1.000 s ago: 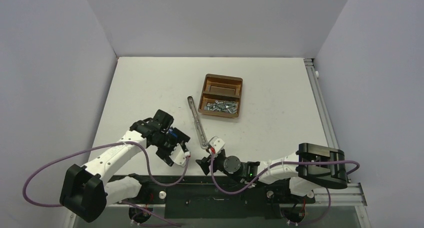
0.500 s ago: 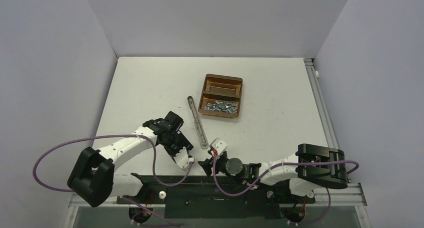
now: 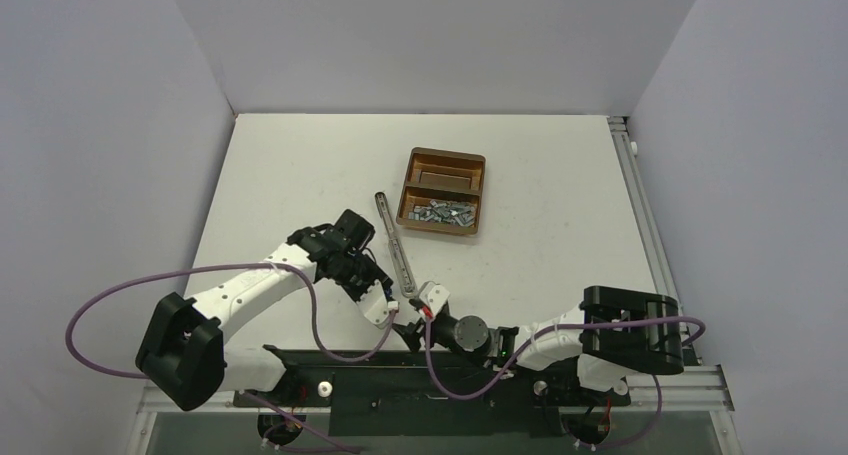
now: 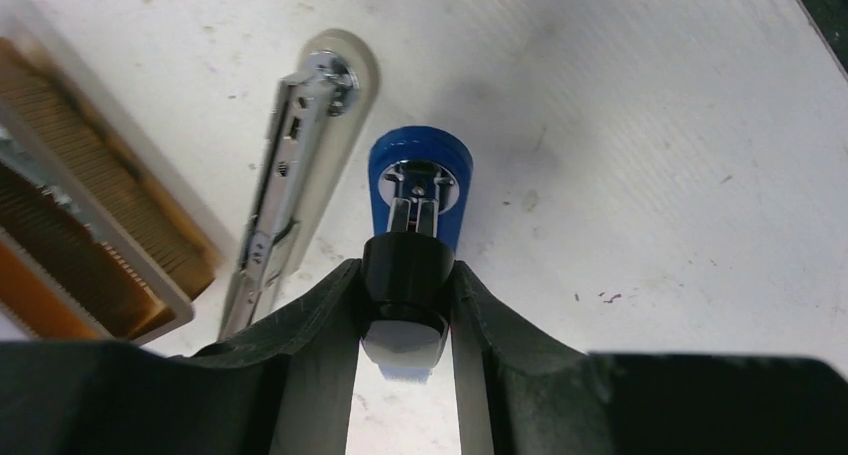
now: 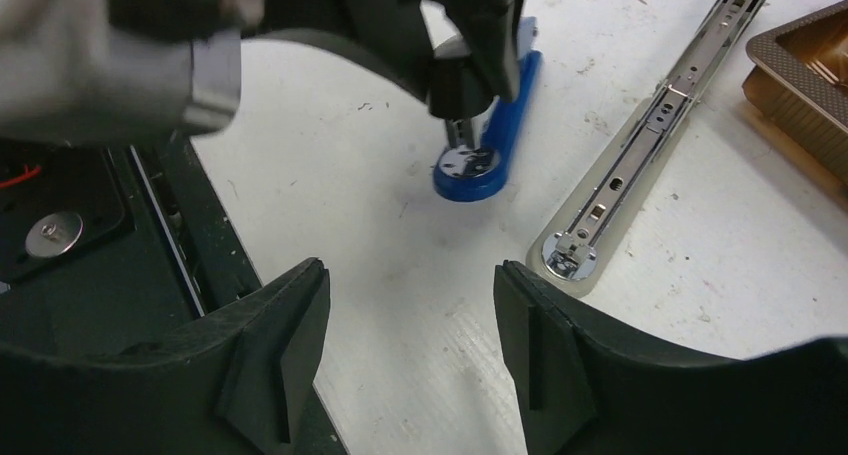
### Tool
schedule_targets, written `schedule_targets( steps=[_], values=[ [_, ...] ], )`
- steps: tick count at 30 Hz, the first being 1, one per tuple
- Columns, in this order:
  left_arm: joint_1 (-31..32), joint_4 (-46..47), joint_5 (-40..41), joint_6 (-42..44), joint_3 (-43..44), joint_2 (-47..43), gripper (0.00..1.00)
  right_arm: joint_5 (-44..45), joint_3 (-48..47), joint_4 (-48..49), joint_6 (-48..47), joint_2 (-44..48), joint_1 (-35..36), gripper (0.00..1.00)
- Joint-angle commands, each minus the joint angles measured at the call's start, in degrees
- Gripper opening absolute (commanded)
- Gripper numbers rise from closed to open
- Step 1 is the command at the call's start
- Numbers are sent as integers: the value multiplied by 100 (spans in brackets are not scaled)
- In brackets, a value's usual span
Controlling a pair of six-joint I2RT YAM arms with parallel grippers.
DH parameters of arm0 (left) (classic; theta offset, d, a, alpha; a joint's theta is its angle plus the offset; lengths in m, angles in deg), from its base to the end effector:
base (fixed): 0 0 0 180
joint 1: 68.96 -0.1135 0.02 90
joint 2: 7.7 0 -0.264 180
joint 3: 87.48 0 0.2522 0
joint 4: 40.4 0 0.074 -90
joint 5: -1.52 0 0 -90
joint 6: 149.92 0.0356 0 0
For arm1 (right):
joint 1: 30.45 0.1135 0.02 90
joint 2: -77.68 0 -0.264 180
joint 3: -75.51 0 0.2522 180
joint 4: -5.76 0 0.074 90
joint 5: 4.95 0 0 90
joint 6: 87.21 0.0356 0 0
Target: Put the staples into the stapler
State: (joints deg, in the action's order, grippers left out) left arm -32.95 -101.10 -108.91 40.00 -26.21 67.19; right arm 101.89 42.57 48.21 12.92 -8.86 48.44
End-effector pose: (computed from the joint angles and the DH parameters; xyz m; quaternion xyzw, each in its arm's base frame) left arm 0.1749 -0.1425 0.2056 0.9128 0.3434 -0.0780 0.2069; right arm 0.0602 0.2529 0.1531 -0.3547 0.6832 0.3597 0.5273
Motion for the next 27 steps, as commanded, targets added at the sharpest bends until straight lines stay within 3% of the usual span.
schedule_targets(
  steps=[1, 11, 19, 27],
  values=[
    [175, -533, -504, -419, 661, -431, 15, -486, -169, 615, -470, -148, 18, 60],
    [525, -736, -587, -892, 475, -1008, 15, -772, -446, 553, -558, 19, -64, 61],
    [800, -768, -515, -1154, 537, -1040, 14, -583, -643, 479, -669, -117, -91, 63],
    [930, -903, -406, -1195, 568, -1124, 13, -84, -416, 996, -546, -197, -260, 62]
  ],
)
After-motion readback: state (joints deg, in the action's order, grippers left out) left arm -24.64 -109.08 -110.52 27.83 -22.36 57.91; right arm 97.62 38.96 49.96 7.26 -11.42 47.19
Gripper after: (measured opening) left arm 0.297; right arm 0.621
